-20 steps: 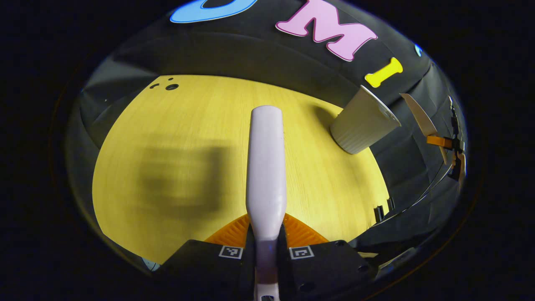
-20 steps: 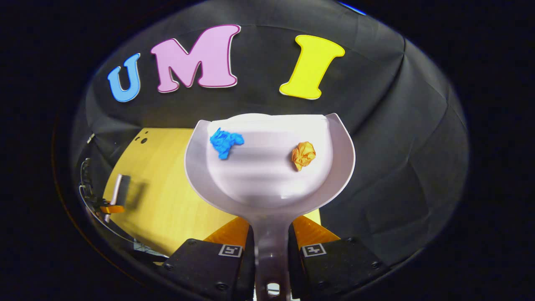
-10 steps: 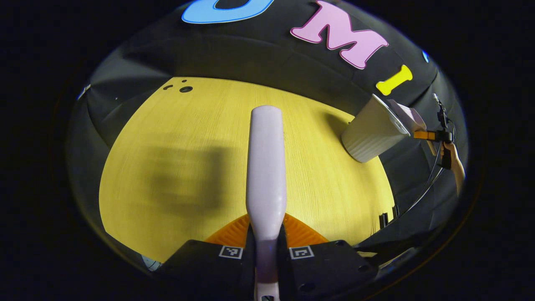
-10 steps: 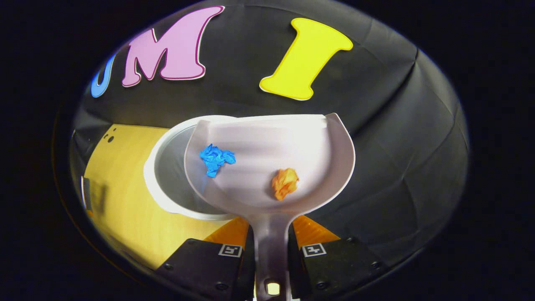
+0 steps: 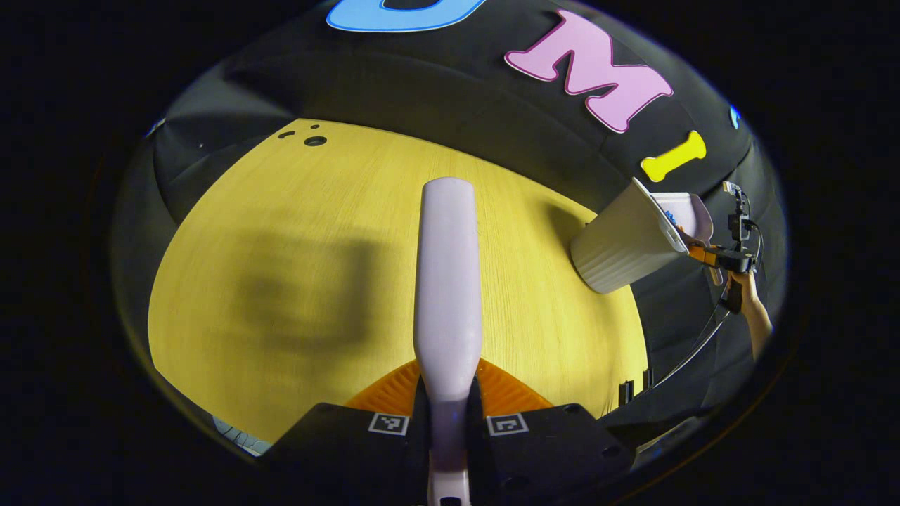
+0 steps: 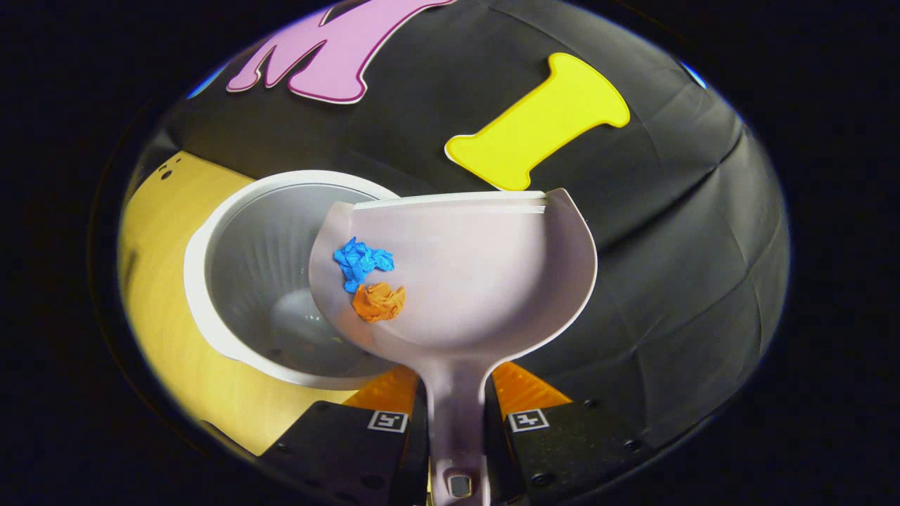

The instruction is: Pick up the small broom and dustpan from the desktop, sweep the trash into the dustpan with the broom, and then empty the trash into the garbage bin.

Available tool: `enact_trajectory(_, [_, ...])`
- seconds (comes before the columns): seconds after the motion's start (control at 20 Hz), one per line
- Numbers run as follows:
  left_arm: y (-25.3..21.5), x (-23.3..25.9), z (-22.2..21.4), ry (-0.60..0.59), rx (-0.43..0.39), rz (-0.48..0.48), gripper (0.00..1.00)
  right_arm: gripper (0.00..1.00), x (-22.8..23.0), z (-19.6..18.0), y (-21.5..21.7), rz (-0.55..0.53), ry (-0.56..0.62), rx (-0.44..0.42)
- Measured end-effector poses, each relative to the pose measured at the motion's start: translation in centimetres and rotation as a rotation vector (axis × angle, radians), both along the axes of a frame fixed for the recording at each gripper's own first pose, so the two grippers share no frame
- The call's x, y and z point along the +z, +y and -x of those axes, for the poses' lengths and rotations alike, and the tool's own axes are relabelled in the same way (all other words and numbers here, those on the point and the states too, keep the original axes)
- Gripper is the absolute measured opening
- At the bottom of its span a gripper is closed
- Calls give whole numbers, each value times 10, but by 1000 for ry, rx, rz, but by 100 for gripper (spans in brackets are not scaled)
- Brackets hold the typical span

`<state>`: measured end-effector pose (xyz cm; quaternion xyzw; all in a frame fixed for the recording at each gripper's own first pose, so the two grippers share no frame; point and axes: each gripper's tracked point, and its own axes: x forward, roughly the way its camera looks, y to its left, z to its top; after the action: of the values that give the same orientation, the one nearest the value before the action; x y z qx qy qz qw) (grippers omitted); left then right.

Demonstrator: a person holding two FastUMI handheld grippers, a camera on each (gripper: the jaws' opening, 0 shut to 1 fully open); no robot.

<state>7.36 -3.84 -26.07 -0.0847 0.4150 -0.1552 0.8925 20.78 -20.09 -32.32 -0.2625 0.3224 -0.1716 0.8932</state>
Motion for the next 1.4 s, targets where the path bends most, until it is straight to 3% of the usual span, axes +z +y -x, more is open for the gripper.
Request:
enact_trajectory(0.6, [-11, -2, 0, 27, 16, 25, 26, 36, 36, -9, -4, 578, 61, 204])
enact_trajectory(1.2, [-23, 1, -1, 21, -36, 8, 26, 36, 93, 37, -29, 874, 141, 320])
enact_trajectory(1.4, [-22, 2, -3, 19, -40, -1, 26, 36, 84, 28, -31, 846, 150, 308])
